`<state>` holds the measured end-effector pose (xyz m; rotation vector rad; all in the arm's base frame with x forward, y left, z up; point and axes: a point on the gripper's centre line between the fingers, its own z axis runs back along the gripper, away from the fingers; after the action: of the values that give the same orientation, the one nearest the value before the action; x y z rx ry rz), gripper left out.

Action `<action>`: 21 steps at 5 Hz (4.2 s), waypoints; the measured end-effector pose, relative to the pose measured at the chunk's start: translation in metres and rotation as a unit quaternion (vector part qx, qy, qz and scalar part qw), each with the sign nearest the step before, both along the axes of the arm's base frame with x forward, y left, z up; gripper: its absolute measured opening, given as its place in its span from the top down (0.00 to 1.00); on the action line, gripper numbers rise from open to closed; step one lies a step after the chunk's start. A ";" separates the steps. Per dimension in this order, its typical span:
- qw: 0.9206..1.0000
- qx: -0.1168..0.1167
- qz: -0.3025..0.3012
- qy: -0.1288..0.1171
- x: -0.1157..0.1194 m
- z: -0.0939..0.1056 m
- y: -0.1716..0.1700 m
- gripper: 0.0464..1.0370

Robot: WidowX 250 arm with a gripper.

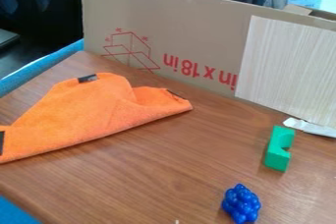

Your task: Unfold the cloth from top left to bottom right

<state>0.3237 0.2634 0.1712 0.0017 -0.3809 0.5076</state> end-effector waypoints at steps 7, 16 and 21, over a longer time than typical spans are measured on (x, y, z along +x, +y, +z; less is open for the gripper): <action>0.951 -0.025 -0.307 -0.007 0.044 -0.102 0.022 0.04; 0.943 -0.029 -0.326 0.052 0.064 -0.175 -0.005 0.64; 0.929 0.018 -0.368 -0.025 0.040 -0.091 -0.062 0.99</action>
<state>0.3637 0.2012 0.0804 -0.1160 -0.4093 -0.2440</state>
